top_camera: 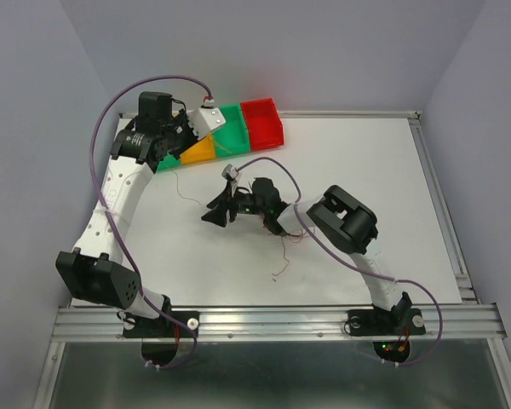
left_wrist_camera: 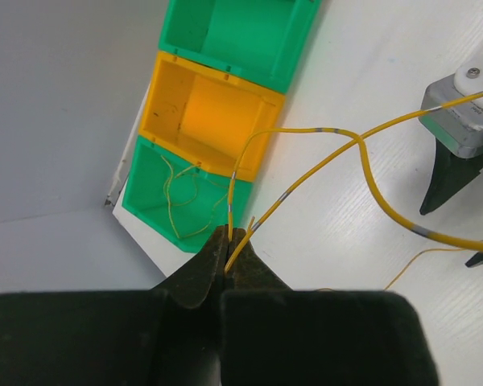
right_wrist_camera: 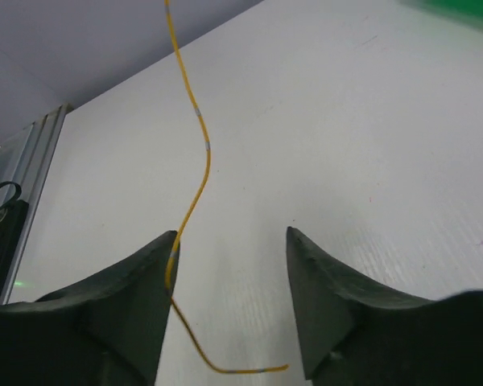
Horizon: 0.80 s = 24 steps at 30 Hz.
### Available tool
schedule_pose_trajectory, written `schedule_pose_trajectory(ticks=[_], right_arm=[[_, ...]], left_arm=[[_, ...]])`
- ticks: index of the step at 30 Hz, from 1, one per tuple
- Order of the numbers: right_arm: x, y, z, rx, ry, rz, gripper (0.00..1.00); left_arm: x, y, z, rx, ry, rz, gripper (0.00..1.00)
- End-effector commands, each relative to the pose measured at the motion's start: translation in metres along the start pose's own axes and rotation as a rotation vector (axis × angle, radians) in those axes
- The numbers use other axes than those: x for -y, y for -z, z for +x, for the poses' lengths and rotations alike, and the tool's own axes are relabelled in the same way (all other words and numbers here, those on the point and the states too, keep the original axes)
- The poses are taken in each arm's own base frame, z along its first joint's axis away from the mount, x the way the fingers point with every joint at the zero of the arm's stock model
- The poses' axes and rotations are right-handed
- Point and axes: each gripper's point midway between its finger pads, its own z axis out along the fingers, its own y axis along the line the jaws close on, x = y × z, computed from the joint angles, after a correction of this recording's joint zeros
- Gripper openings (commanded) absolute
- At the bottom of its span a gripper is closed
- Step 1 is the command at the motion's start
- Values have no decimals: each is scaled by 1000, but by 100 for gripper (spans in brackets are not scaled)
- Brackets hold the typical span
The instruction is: Untangle the cables
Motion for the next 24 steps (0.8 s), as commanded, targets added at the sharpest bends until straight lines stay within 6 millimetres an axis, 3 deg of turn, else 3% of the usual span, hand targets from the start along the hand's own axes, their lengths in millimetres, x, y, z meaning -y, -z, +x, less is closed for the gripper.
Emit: schedule_pose_trajectory(ticks=[1, 5, 9, 10, 11, 15, 20, 24], right_arm=[[-20, -8, -41, 101, 118, -78, 56], [-30, 1, -51, 111, 120, -80, 1], [-39, 11, -60, 121, 117, -73, 1], [-43, 14, -72, 143, 128, -65, 1], [-44, 18, -70, 138, 122, -55, 1], [-54, 29, -93, 180, 139, -33, 1], [-40, 40, -114, 244, 123, 82, 1], [-28, 47, -117, 260, 112, 141, 1]], left_arm=[[-8, 24, -16, 38, 1, -53, 0], [4, 11, -6, 16, 1, -15, 0], [26, -8, 10, 0, -1, 57, 0], [31, -14, 14, -3, -3, 74, 0], [39, -20, 20, -9, 0, 95, 0], [72, -39, 29, 24, -4, 229, 0], [103, -44, 21, 122, -5, 352, 0], [119, -41, 21, 163, -21, 414, 0]])
